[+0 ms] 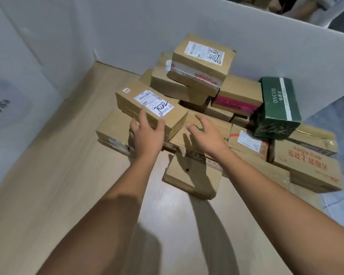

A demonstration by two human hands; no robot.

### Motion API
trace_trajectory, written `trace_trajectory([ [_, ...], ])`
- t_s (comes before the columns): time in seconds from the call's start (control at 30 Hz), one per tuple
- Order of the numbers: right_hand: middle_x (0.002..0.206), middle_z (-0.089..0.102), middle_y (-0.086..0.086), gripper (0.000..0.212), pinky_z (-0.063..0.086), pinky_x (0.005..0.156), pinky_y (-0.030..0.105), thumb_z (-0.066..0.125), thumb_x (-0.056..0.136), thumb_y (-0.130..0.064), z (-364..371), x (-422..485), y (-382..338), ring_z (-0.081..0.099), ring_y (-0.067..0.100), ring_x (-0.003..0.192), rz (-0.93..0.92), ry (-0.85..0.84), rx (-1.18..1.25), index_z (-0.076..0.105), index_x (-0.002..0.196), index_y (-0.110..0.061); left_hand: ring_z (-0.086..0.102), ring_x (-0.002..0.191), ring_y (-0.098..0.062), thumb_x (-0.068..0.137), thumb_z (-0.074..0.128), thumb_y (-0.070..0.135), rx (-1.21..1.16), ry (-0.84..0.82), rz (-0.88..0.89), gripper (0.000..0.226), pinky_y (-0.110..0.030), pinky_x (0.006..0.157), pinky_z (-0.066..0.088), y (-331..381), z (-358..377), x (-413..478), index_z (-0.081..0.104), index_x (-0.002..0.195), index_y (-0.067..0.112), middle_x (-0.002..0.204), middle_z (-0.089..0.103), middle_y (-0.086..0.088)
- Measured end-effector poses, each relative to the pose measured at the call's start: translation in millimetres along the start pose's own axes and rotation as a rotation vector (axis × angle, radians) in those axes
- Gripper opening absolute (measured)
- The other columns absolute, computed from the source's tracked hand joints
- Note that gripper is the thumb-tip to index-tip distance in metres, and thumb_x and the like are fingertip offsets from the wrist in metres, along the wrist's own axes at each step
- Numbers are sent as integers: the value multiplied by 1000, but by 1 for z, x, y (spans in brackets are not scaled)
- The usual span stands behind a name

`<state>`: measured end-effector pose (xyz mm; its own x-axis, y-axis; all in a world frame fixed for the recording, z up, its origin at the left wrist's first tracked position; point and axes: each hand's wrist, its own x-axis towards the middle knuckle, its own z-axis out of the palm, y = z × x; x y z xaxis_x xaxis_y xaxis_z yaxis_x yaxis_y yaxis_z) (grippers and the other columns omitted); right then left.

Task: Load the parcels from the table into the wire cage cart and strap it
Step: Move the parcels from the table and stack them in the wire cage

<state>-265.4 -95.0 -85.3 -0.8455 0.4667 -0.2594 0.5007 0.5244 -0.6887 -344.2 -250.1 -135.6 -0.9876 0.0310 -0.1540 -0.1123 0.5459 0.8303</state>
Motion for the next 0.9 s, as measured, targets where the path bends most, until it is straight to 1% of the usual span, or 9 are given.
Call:
trace_trajectory([
  [0.13,166,35,5,66,31,123,47,52,102,-52,6,46,-8,34,28,152,48,6,-10,35,160,-26,9,156,-41,96,44,69,158,-113,54,70,-60,122,26,-4,36,36,19,158,51,171,-4,-13],
  [0.3,160,44,3,67,41,115,44,53,100,-53,22,92,-19,47,25,141,99,-109,169,36,159,-27,21,154,-37,91,57,54,55,-110,115,64,-50,117,40,-25,46,37,32,150,49,171,-6,-7],
  [0.37,147,59,0,55,46,106,40,53,101,-48,31,104,-16,56,25,132,115,-197,197,49,149,-23,24,154,-33,91,60,45,-19,-131,109,61,-40,110,43,-25,46,38,34,146,51,172,-7,-2],
  [0.5,112,74,-6,38,57,82,35,56,98,-51,40,98,-6,72,14,99,40,-218,259,61,126,-26,48,134,-16,89,60,27,-241,-92,100,65,-20,86,46,-21,37,36,35,146,43,158,32,4],
  [0.57,105,74,-12,36,55,66,21,60,94,-56,36,77,-1,73,2,82,-27,-225,302,59,124,-35,61,115,-4,87,58,27,-378,-48,51,75,-22,80,51,-19,24,22,25,150,51,138,53,21],
  [0.63,110,71,-10,39,49,57,10,63,95,-56,32,50,9,71,-5,78,-95,-239,364,53,129,-40,64,111,7,90,59,29,-450,-19,21,80,-24,85,53,-18,12,-1,18,152,56,122,54,47],
  [0.7,122,69,1,40,55,65,15,66,97,-49,26,21,14,73,3,86,-144,-276,440,49,133,-40,56,118,18,93,63,34,-505,34,32,80,-16,93,50,-17,2,-38,18,158,49,122,45,59],
  [0.77,122,71,10,39,61,73,28,68,99,-41,19,-8,15,76,18,91,-173,-377,504,49,133,-37,50,121,23,94,65,42,-517,119,23,77,-7,95,46,-18,-5,-85,24,159,38,128,44,57],
  [0.9,127,69,7,51,58,95,43,72,97,-34,24,-75,21,70,21,110,-301,-600,447,47,141,-31,55,136,-12,93,66,45,-527,351,-47,74,-48,115,45,-40,-24,-188,34,157,28,152,54,9],
])
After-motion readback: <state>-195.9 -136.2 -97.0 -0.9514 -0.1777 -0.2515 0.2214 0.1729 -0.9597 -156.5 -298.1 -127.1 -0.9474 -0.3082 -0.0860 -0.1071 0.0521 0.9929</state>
